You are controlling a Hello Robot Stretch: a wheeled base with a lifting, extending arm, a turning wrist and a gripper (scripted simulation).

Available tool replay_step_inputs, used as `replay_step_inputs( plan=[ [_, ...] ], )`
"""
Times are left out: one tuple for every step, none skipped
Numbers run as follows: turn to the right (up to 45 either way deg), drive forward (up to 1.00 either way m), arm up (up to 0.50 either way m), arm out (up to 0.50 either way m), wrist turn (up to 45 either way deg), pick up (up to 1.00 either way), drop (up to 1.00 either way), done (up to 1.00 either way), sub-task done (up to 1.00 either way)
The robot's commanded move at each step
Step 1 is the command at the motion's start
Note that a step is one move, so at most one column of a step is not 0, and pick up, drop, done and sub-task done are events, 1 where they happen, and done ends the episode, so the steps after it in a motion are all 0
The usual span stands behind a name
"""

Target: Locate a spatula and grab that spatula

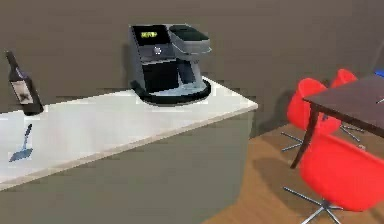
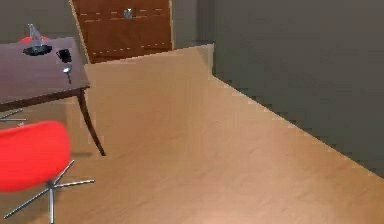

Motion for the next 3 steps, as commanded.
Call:
replay_step_inputs(
  plan=[
    [-30.0, 0.0, 0.0, 0.0, 0.0, 0.0, 0.0, 0.0, 0.0],
    [0.0, 0.15, 0.0, 0.0, 0.0, 0.0, 0.0, 0.0, 0.0],
    [-45.0, 0.0, 0.0, 0.0, 0.0, 0.0, 0.0, 0.0, 0.0]
  ],
)
